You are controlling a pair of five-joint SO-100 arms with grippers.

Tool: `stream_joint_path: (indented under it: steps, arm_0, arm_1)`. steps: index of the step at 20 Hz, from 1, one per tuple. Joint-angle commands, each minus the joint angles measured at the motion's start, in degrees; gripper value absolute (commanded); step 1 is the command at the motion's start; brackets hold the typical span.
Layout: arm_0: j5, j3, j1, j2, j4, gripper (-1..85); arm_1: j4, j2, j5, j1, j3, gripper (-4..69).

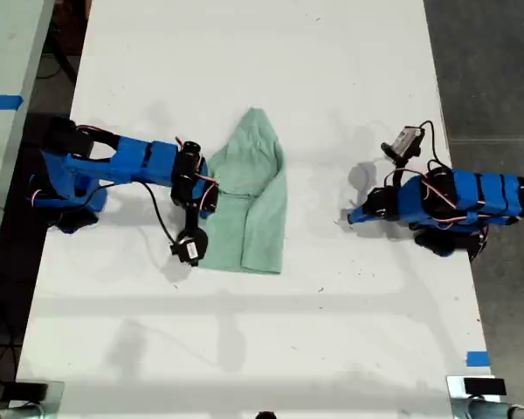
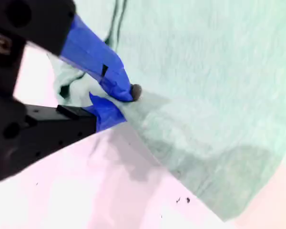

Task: Fold t shirt

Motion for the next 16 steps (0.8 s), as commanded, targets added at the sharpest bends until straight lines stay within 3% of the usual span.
stream_joint_path:
  steps: [1, 6, 11, 13, 14, 16]
  arm_0:
    - [3.0, -10.9, -0.1, 0.1, 1.4, -0.2]
    - [11.1, -16.1, -2.7, -7.9, -6.2, -0.2]
    - [12.7, -19.0, -2.0, -12.6, -15.7, -0.2]
    - [12.7, -19.2, -1.8, -14.0, -18.5, 12.5]
    - [12.6, -19.3, -1.8, -14.9, -18.9, 27.5]
    - [11.9, -19.4, -1.9, -15.6, -19.1, 28.2]
  arm_1:
    - [-0.1, 1.0, 0.4, 0.0, 2.9, -1.1]
    - [-0.1, 1.0, 0.3, -0.1, 2.9, -1.1]
    - [-0.1, 1.0, 0.3, -0.2, 2.9, -1.1]
    - [-0.1, 1.0, 0.2, -0.2, 2.9, -1.1]
    - [-0.1, 1.0, 0.2, -0.2, 2.9, -1.1]
    - [-0.1, 1.0, 0.2, -0.2, 2.9, -1.1]
